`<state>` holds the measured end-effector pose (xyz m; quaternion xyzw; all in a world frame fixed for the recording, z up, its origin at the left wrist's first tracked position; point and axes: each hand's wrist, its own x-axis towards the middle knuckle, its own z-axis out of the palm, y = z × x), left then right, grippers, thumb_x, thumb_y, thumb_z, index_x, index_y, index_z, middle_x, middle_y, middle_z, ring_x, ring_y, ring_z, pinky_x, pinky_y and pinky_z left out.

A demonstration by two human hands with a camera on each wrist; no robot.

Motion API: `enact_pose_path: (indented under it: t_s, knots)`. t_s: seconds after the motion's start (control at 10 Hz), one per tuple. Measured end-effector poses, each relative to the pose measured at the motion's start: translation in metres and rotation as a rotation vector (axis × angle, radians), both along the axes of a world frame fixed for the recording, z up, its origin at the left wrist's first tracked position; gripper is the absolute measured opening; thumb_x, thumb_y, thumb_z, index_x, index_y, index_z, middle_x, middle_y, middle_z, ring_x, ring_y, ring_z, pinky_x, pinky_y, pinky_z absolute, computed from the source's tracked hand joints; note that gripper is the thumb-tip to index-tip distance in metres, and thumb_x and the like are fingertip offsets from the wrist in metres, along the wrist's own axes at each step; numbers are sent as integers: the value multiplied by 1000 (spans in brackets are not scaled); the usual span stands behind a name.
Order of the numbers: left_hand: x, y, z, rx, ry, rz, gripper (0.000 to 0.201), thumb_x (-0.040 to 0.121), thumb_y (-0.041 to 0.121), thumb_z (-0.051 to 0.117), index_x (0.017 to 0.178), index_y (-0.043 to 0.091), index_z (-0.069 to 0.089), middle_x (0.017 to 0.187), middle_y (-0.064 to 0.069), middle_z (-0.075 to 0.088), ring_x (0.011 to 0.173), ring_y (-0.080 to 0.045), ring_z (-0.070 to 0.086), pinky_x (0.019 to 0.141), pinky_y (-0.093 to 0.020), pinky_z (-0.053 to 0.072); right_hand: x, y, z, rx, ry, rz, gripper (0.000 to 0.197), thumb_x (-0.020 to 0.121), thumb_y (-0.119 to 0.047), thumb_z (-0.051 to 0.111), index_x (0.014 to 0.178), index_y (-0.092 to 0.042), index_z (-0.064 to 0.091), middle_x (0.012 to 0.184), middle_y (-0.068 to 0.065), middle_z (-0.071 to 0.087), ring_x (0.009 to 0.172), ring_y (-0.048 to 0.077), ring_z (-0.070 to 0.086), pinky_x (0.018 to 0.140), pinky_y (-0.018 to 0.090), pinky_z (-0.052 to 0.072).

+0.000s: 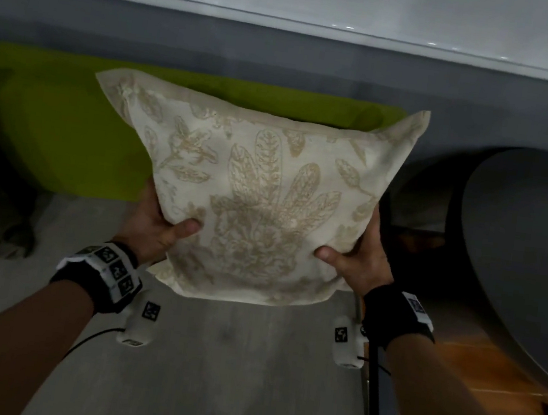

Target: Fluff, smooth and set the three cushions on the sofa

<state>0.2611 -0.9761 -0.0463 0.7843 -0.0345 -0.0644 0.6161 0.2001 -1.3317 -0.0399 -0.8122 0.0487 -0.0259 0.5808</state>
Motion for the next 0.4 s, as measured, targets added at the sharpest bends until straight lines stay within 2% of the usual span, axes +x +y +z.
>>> enact_pose_path:
  t_s: [0.1, 0.2, 0.3, 0.4]
  knots:
    - [5, 4, -14, 112, 17, -1, 125, 53, 81, 75, 153, 33, 17, 156, 7, 36, 142, -5, 36, 113, -30, 36, 11, -6, -10, -107, 72, 11, 125, 58, -62, 92, 157, -40, 19, 155, -8, 41, 145, 13, 39, 112, 53, 44]
    - [1, 3, -15, 137, 73, 5, 129, 55, 77, 77, 157, 26, 15, 158, 3, 34, 144, -15, 35, 115, -45, 35, 14, -13, -20, -177, 148, 26, 135, 55, -64, 94, 159, -42, 10, 158, -9, 39, 146, 17, 38, 111, 55, 43]
    - [-6, -1, 17, 135, 212, -10, 117, 66, 57, 84, 155, 26, 15, 154, 1, 38, 135, -18, 44, 109, -47, 42, 9, -14, 1, -205, 193, 23, 138, 50, -64, 95, 158, -48, 10, 161, -9, 35, 150, 19, 33, 113, 58, 39]
    - [-19, 20, 42, 269, 305, -11, 105, 74, 46, 77, 155, 29, 13, 158, -6, 30, 137, -25, 38, 105, -46, 42, -26, -7, 40, -304, 199, -18, 129, 62, -63, 90, 160, -40, 9, 169, -9, 18, 153, 10, 19, 123, 42, 25]
